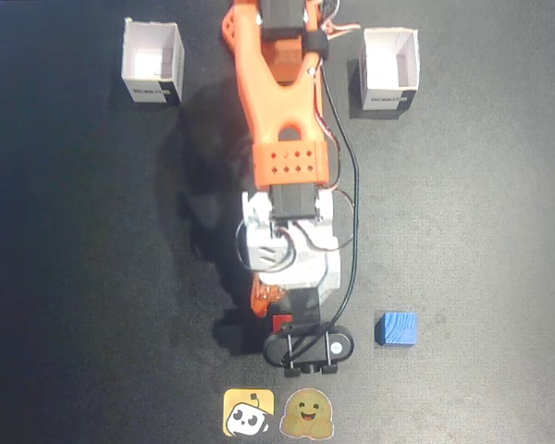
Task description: Put the red cube in the right box and the blue cube in the left box.
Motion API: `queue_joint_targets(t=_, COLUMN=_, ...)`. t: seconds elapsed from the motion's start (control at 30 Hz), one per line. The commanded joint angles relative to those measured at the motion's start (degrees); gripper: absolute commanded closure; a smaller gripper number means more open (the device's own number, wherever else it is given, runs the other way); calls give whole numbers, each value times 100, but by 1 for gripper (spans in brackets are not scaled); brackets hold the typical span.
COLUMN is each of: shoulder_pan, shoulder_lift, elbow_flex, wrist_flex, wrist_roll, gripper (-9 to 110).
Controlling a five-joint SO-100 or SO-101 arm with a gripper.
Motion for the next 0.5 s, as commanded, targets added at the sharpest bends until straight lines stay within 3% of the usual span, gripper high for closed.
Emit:
queue_joint_targets(t=0.0, shoulder_pan=9, shoulder_lift=70, elbow_flex=-378, wrist_flex=62, wrist_roll=-35, gripper=80)
queue_joint_targets(t=0.47, shoulder_pan=-44, shoulder_lift=-580, elbow_flex=-1283, wrist_flex=369, wrist_roll=158, gripper=79)
